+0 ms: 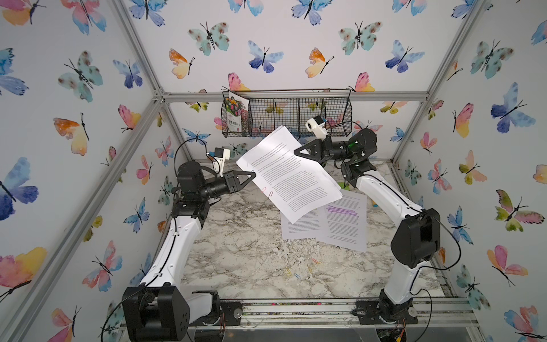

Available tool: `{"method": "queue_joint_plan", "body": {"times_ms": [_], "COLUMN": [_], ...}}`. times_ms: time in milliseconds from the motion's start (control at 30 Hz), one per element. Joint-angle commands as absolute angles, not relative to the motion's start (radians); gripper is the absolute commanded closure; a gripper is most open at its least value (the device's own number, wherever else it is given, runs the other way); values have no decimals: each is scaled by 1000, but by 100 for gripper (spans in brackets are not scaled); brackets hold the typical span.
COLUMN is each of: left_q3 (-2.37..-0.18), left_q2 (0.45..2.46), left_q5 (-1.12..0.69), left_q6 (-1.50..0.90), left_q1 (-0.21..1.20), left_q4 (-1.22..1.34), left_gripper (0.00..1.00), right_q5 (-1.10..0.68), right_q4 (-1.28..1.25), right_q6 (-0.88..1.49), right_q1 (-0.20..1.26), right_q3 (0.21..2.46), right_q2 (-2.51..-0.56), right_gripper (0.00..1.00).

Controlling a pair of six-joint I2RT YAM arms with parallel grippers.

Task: Unclip the paperclips from the documents
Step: Remove the paper clip from the document, then place the paper clip at the center of the board.

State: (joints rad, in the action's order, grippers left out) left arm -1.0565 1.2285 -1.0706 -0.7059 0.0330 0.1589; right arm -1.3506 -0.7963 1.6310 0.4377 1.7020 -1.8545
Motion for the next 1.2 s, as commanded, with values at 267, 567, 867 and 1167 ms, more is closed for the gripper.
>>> {"method": "queue_joint_plan", "body": {"times_ms": [267, 567, 867, 1167], "left_q3": [-1059, -1059, -1017, -840], "left_q2": [1213, 1245, 1329, 1361], "left_q5": [-1049, -944, -833, -666], "left_q6": [-702, -534, -377, -359], "left_q1": [35, 31, 102, 381], "left_q4": [161, -122, -381, -558], "left_gripper": [100, 100, 100, 100], "right_q5": [-1367, -1365, -1359, -1350], "right_q4": [-856, -973, -1002, -671], "right_q6": [1638, 1700, 1701, 1432], "right_q1": [427, 262, 205, 88], "right_q3": [1678, 1564, 1467, 1440], "right_q2": [-1824, -1772, -1733, -1682], "right_gripper": [98, 98, 98, 98]}}
